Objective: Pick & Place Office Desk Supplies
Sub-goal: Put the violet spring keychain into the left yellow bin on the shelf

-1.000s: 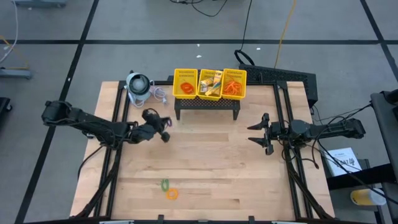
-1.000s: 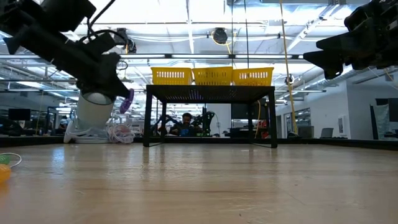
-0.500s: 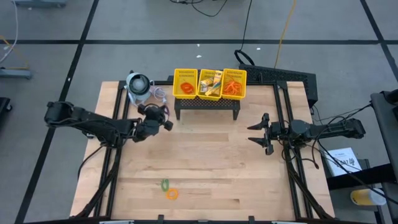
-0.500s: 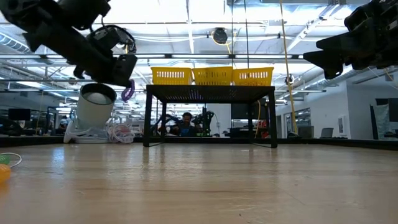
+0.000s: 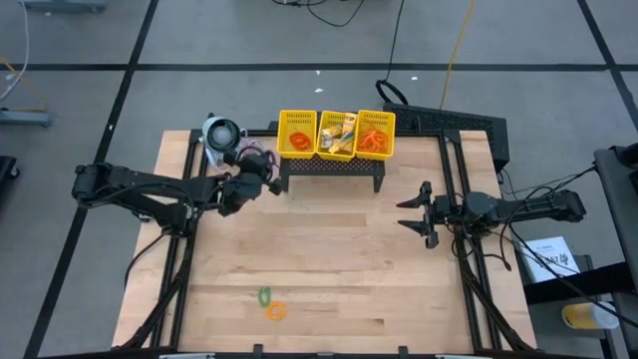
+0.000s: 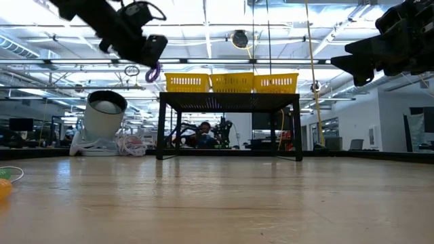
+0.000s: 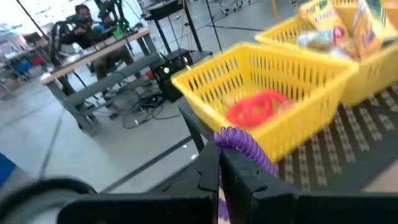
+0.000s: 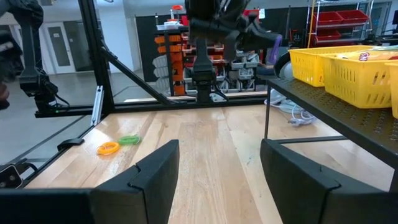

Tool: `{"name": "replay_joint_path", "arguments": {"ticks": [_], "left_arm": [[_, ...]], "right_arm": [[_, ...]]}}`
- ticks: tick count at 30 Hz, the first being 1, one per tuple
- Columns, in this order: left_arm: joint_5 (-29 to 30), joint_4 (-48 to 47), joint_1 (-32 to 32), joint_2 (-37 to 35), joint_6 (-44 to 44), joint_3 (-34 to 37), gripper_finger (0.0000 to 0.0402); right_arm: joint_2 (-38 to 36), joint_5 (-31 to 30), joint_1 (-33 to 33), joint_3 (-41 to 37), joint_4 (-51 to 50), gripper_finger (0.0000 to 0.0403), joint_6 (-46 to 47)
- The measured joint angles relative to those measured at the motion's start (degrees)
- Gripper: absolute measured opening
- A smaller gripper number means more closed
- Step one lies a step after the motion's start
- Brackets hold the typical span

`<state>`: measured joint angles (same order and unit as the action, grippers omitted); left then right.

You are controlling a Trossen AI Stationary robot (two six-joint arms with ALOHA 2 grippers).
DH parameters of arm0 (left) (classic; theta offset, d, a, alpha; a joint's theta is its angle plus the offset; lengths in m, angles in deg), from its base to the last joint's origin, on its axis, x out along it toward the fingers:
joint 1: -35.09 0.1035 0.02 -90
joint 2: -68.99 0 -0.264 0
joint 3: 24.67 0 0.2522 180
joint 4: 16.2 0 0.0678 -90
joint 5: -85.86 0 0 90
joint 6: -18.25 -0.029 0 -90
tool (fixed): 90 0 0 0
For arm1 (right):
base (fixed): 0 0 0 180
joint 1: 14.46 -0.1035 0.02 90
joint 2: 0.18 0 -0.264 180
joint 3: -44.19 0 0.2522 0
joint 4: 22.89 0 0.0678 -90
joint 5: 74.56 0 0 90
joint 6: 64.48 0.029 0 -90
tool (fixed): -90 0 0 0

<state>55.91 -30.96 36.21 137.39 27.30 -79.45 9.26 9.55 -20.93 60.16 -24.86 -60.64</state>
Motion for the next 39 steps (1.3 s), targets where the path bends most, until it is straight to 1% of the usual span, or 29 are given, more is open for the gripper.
{"name": "replay_joint_path", "arguments": {"ticks": [5, 8, 13, 16, 19, 23, 26, 30, 32, 39], "left_arm": [[0.1, -4.4, 1.3, 2.1, -4.9, -6.5, 0.0004], [0.2, -3.7, 2.3, 4.3, -8.6, -10.3, 0.0008], [0.1, -4.1, 4.2, 9.0, -15.9, -16.6, 0.0004], [0.0, -4.0, 5.5, 12.3, -19.2, -20.5, 0.0008], [-1.0, -6.2, 6.7, 15.4, -21.4, -24.7, 0.0004], [-3.3, -11.5, 8.7, 18.7, -19.3, -30.1, 0.0008], [-5.2, -17.3, 10.5, 20.3, -16.2, -33.1, 0.0005], [-11.1, -26.1, 13.0, 21.5, -8.8, -36.5, 0.0007], [-13.7, -29.3, 14.1, 22.2, -6.7, -37.5, 0.0007], [-18.2, -30.0, 14.9, 23.4, -4.1, -37.9, 0.0008]], "right_arm": [[0.0, 0.0, 0.0, 0.0, 0.0, 0.0215, 0.0], [0.0, 0.0, 0.0, 0.0, 0.0, 0.0215, 0.0], [0.0, 0.0, 0.0, 0.0, 0.0, 0.0215, 0.0], [0.0, 0.0, 0.0, 0.0, 0.0, 0.0215, 0.0], [0.0, 0.0, 0.0, 0.0, 0.0, 0.0215, 0.0], [0.0, 0.0, 0.0, 0.0, 0.0, 0.0215, 0.0], [0.0, 0.0, 0.0, 0.0, 0.0, 0.0215, 0.0], [0.0, 0.0, 0.0, 0.0, 0.0, 0.0215, 0.0], [0.0, 0.0, 0.0, 0.0, 0.0, 0.0215, 0.0], [0.0, 0.0, 0.0, 0.0, 0.0, 0.0215, 0.0]]}}
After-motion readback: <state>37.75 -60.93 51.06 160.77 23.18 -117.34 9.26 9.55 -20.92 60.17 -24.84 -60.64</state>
